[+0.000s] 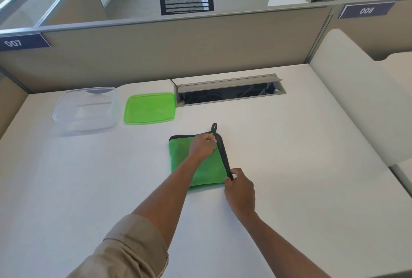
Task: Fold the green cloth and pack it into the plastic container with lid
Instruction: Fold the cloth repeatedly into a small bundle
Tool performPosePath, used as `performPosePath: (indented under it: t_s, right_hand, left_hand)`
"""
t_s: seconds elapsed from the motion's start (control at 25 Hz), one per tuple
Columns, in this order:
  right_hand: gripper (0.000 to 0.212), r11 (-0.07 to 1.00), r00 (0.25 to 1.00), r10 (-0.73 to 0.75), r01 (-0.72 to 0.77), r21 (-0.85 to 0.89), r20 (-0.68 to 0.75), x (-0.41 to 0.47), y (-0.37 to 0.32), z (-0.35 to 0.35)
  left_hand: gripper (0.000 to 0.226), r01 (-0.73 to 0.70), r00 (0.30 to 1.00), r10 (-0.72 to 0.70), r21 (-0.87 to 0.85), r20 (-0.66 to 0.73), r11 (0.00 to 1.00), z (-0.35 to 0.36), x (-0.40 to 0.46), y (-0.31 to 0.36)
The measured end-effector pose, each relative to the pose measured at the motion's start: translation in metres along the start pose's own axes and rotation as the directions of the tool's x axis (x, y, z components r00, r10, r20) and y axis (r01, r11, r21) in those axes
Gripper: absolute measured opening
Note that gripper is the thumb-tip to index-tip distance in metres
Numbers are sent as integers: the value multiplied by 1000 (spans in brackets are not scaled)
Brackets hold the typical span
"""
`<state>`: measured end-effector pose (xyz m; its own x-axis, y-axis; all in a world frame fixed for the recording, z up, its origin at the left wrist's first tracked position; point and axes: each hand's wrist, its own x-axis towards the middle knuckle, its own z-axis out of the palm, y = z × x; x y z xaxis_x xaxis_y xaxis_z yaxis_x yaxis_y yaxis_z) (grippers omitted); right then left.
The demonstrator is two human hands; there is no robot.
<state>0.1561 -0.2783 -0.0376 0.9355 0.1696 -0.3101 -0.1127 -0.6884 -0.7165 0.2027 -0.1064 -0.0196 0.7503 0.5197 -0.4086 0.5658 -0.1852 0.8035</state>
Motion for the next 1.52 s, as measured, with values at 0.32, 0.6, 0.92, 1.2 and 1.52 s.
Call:
performPosePath:
  t_s: [0.32,0.6,0.92,1.2,1.52]
  right_hand:
    - [43,955,962,-261,245,-166,-78,-7,-20,-8]
    - [58,549,729,-568,681,-484,382,9,-12,7]
    - [63,417,696,-527,712,-565,487,13,0,8]
    - [59,414,689,-541,717,-561,482,10,-3,5]
    - [49,410,684,-630,695,-590,369,16,-11,-2]
  left_hand:
    - [29,-408,895,445,363,-22,838,-30,-63,-31]
    - [57,-392,860,498,768,111,507,-49,-106,-111]
    - [63,-363,886,445,797,133,484,-43,-109,-127]
    - [25,-356,852,516,826,94,438,-43,-113,-113]
    - [13,-289,896,445,762,2,579,-55,-112,-102]
